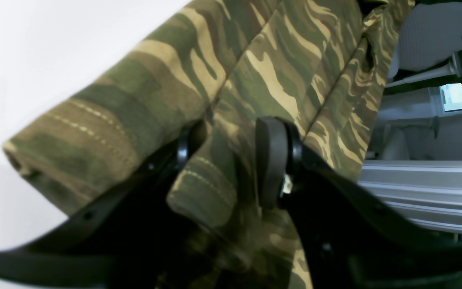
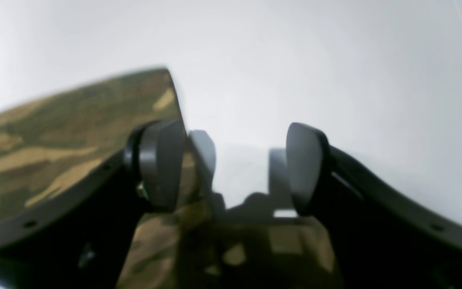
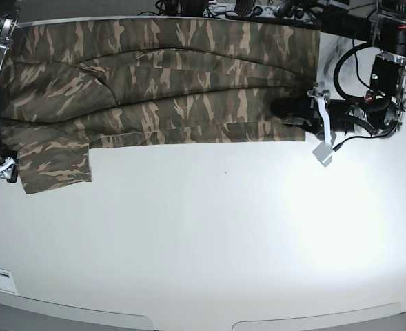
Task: Fold the T-shirt properly
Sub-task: 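Grasp the hanging sleeve part with the right gripper and lift it toward the collar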
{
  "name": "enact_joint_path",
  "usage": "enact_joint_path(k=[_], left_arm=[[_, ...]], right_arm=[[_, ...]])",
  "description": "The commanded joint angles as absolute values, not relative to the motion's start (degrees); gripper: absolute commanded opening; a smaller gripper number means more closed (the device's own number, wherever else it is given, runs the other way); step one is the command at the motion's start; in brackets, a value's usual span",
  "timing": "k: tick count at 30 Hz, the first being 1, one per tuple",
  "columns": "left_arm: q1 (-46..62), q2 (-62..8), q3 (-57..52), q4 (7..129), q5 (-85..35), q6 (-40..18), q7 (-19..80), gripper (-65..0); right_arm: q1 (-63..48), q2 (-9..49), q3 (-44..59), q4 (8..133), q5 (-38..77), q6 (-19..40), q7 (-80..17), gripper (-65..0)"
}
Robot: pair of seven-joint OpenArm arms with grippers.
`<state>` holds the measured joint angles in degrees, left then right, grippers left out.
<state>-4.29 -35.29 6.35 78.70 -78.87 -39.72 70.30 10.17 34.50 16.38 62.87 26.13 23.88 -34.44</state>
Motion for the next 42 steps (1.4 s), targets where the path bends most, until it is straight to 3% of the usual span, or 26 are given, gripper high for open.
enact_joint_path(k=[1,17,22,28,36,39,42], left_arm=[[-4.78,-36.36,5.91,79.13,-78.24,-40.00,70.74,-41.3],[-4.80,-36.38,5.91,79.13,-78.26,-40.00,70.91,-41.3],[-4.80,-36.36,5.91,79.13,-78.26,-40.00,70.89,-41.3],[-4.80,-36.38,5.91,79.13,-78.24,-40.00,70.89,-41.3],[-4.80,-36.36,5.91,79.13,-78.48,-40.00,70.87,-41.3],[-4.80,-36.36,5.91,79.13,-78.48,-40.00,70.85,-41.3],[-4.80,-36.36,5.91,79.13,-78.48,-40.00,70.85,-41.3]], right_arm=[[11.40,35.48,16.86,63.59,26.72,23.35,-32.99,-22.8],[11.33,34.11,16.86,59.27,25.67,20.62,-29.52,-22.8],[12.43,34.00,16.86,54.04,31.62,28.34,-31.35,-22.8],[14.35,34.02,16.86,53.56,42.13,39.05,-40.16,-22.8],[17.65,34.06,16.86,53.56,50.96,40.00,-47.44,-23.5],[18.76,34.13,16.86,53.56,51.03,40.00,-47.20,-34.3],[20.03,34.17,16.86,53.56,51.24,40.00,-47.48,-58.1]])
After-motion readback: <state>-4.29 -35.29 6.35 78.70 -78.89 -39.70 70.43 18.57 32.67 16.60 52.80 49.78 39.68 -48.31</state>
